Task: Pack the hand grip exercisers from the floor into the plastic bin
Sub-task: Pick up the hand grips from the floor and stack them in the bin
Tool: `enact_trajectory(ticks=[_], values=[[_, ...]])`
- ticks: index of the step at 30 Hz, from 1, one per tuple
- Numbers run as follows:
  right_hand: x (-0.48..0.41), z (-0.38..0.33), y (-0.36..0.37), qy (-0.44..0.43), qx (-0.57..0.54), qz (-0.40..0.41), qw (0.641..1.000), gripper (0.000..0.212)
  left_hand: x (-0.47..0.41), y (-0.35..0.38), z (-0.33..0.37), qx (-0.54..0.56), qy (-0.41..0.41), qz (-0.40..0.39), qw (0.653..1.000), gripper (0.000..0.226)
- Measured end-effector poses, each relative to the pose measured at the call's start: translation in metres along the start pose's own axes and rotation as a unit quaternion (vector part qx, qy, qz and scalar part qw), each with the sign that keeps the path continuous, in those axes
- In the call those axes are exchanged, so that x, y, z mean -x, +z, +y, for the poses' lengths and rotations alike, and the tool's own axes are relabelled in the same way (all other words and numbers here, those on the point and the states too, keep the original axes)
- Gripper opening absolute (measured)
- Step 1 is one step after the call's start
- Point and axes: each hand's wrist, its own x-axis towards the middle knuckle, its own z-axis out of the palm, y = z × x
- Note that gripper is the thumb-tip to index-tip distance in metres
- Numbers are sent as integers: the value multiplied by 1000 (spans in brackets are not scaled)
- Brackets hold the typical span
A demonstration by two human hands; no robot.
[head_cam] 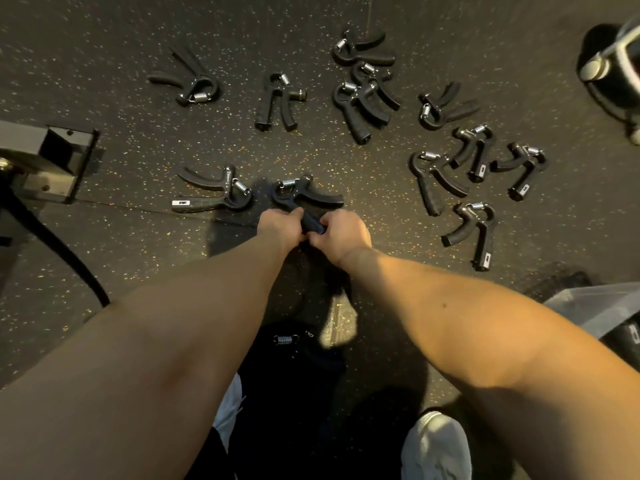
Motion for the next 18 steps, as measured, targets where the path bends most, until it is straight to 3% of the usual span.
enact_trajectory(ticks=[4, 7, 10, 13, 18], values=[[15, 19, -34, -28, 19, 16, 999, 20, 25, 15, 16, 47, -36, -43, 997, 19], [36, 40, -65, -18, 23, 25, 999, 19, 52, 34, 33, 68, -41, -79, 994, 30], [63, 66, -101, -11, 3, 49, 999, 24, 87, 59, 52, 40, 12, -122, 992, 39], [93, 101, -141, 3, -21, 80, 997, 28, 124, 92, 68, 44, 63, -174, 982, 22], [156, 160, -202, 17, -14, 121, 992, 44, 191, 152, 83, 42, 120, -247, 961, 22]])
